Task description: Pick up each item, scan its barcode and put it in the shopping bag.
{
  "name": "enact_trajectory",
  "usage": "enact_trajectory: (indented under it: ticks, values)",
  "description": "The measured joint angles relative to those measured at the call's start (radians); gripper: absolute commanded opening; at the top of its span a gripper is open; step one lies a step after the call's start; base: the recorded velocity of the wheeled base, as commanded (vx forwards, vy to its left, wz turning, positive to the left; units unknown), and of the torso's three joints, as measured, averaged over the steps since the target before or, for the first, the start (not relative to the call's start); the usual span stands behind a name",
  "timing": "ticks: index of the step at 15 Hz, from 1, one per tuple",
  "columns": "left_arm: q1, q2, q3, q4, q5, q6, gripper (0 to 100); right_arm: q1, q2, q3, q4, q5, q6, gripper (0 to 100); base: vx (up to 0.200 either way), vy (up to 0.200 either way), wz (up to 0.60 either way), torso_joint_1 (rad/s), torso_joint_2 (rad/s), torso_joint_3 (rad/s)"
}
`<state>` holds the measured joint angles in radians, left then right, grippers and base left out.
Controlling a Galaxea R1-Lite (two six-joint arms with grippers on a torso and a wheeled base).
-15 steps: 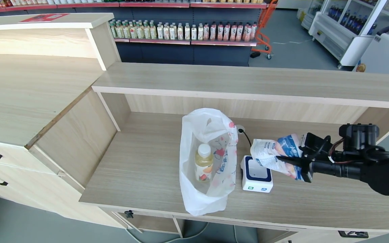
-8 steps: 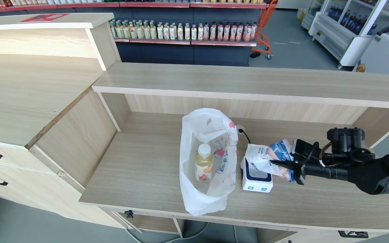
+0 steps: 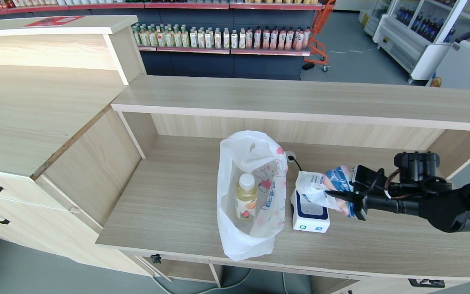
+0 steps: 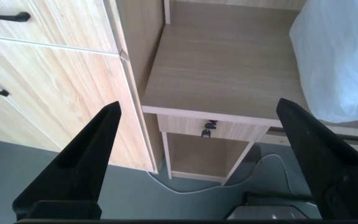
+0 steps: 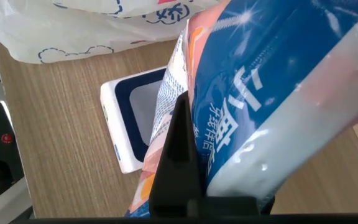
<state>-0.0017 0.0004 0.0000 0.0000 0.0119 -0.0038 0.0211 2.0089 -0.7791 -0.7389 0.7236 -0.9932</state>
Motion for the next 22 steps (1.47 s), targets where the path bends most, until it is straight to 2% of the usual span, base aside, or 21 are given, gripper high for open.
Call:
enact_trajectory:
  ticks: [1, 5, 8, 13, 15, 18, 22]
  values:
    - [0.000, 0.000, 0.000, 0.000, 0.000, 0.000, 100, 0.000, -0.009, -0.006, 0.003, -0.002, 0.036, 0, 0.000, 0.000, 0.00, 0.000, 0.00, 0.000]
    - [0.000, 0.000, 0.000, 0.000, 0.000, 0.000, 100, 0.017, -0.135, -0.037, 0.005, -0.073, 0.508, 0, 0.000, 0.000, 0.00, 0.000, 0.00, 0.000]
    - [0.000, 0.000, 0.000, 0.000, 0.000, 0.000, 100, 0.013, -0.277, 0.016, 0.005, -0.132, 0.770, 0, 0.000, 0.000, 0.00, 0.000, 0.00, 0.000]
    - [0.001, 0.000, 0.000, 0.000, 0.000, 0.002, 100, -0.079, -0.452, 0.191, 0.017, -0.140, 0.866, 0, 0.000, 0.000, 0.00, 0.000, 0.00, 0.000]
    - [0.001, 0.000, 0.000, 0.000, 0.000, 0.001, 100, -0.092, -0.491, 0.223, 0.019, -0.140, 0.904, 0, 0.000, 0.200, 0.00, 0.000, 0.00, 0.000]
    - [0.002, 0.000, 0.000, 0.000, 0.000, 0.002, 100, -0.098, -0.528, 0.241, 0.021, -0.145, 0.998, 0, 0.000, 0.200, 0.00, 0.001, 0.00, 0.006]
    - [-0.001, 0.000, 0.000, 0.000, 0.000, 0.000, 100, -0.096, -0.524, 0.184, 0.122, -0.147, 1.025, 0, 0.000, 0.000, 0.00, 0.000, 0.00, 0.000]
